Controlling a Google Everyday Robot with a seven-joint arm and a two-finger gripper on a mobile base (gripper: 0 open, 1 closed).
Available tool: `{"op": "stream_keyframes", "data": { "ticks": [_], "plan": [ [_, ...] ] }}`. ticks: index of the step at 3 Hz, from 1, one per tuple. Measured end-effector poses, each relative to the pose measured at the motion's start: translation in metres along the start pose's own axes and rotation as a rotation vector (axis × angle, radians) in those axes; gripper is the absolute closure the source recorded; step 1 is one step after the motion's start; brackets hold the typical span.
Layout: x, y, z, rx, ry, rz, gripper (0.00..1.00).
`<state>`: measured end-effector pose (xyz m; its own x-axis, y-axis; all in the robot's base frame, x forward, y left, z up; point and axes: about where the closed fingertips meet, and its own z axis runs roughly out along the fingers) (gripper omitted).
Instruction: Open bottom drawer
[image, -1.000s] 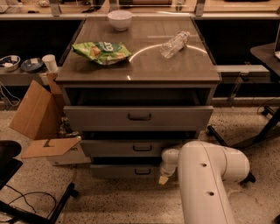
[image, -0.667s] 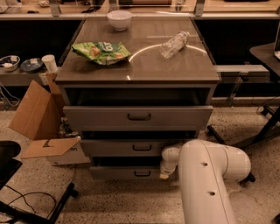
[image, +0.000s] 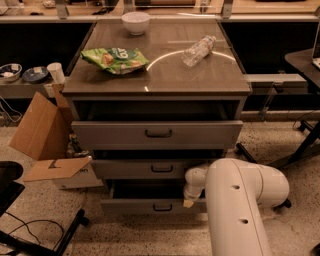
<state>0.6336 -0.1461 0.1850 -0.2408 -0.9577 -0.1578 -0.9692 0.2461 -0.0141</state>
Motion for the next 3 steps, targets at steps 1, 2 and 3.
{"op": "stream_keyframes", "data": {
  "ticks": [1, 2, 3],
  "plan": [
    [0.0001, 0.0000, 0.0000, 0.000, 0.000, 0.000, 0.81],
    [0.0002, 0.0001, 0.0000, 0.000, 0.000, 0.000, 0.58],
    [0.0002, 0.0001, 0.0000, 0.000, 0.000, 0.000, 0.36]
  ]
}}
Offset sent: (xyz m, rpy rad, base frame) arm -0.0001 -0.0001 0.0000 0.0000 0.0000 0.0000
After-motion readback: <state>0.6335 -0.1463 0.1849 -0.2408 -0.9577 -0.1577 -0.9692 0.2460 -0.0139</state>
